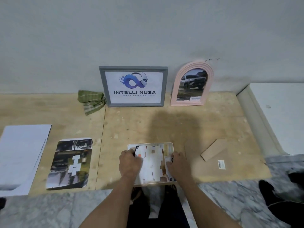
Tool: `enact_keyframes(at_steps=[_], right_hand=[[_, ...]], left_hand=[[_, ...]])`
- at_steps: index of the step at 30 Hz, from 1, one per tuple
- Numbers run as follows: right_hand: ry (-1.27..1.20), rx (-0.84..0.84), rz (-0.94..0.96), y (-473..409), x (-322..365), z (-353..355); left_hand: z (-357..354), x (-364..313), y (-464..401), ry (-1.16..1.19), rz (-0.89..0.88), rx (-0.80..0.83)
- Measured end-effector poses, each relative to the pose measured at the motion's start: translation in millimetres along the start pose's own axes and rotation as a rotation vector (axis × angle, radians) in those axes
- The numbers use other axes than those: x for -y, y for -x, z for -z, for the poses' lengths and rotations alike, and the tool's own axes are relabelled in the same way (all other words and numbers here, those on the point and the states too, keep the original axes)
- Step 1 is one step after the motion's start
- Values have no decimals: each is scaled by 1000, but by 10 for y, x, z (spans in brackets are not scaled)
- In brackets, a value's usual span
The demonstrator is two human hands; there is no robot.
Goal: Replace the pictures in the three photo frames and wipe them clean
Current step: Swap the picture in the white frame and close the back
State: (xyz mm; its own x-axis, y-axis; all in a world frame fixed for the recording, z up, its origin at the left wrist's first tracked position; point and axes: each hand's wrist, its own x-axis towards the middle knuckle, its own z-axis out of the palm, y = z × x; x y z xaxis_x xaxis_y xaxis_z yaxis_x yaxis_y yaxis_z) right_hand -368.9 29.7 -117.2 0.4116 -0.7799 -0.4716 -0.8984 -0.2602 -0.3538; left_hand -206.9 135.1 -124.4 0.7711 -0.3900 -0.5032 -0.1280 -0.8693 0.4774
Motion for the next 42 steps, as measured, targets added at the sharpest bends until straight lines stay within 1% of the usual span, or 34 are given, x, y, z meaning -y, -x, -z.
enact_keyframes(at_steps=[2, 6, 7, 9, 11, 14, 17, 20, 22, 25, 30, 34, 40, 42], right_hand=[[20, -10, 5, 27, 9, -15], [-21, 4, -12, 72, -11, -15], [-29, -8, -12, 79, -28, -14], [-69, -40, -7, 92, -58, -4], [-234, -11, -50, 107, -41, 76], [-566, 119, -131, 133, -19, 247], [-707, 206, -138, 161, -12, 406], [-778, 256, -53, 181, 105, 549], [-754, 266, -1, 168, 220, 608], [-626, 235, 108, 134, 432, 612], [-550, 198, 278, 212, 1139, 535], [-453, 257, 372, 169, 1979, 203], [-238, 283, 536, -13, 3527, -518], [-148, 263, 562, -135, 3993, -758]], left_hand=[[30, 19, 5, 28, -13, 13], [111, 29, 92, 179, -44, 9], [129, 50, 87, 249, -62, 52], [227, 96, 99, 491, -76, 168], [327, 131, 115, 702, -53, 242], [509, 123, 203, 840, 3, 280], [633, 179, 264, 907, 55, 260], [726, 277, 349, 936, 103, 206], [793, 364, 409, 948, 131, 153], [904, 547, 494, 986, 179, 64], [1244, 1028, 526, 1114, 251, -72], [1689, 1510, 430, 1142, 304, -258], [2403, 2433, -75, 1203, 395, -364], [2605, 2654, -251, 1187, 427, -377]])
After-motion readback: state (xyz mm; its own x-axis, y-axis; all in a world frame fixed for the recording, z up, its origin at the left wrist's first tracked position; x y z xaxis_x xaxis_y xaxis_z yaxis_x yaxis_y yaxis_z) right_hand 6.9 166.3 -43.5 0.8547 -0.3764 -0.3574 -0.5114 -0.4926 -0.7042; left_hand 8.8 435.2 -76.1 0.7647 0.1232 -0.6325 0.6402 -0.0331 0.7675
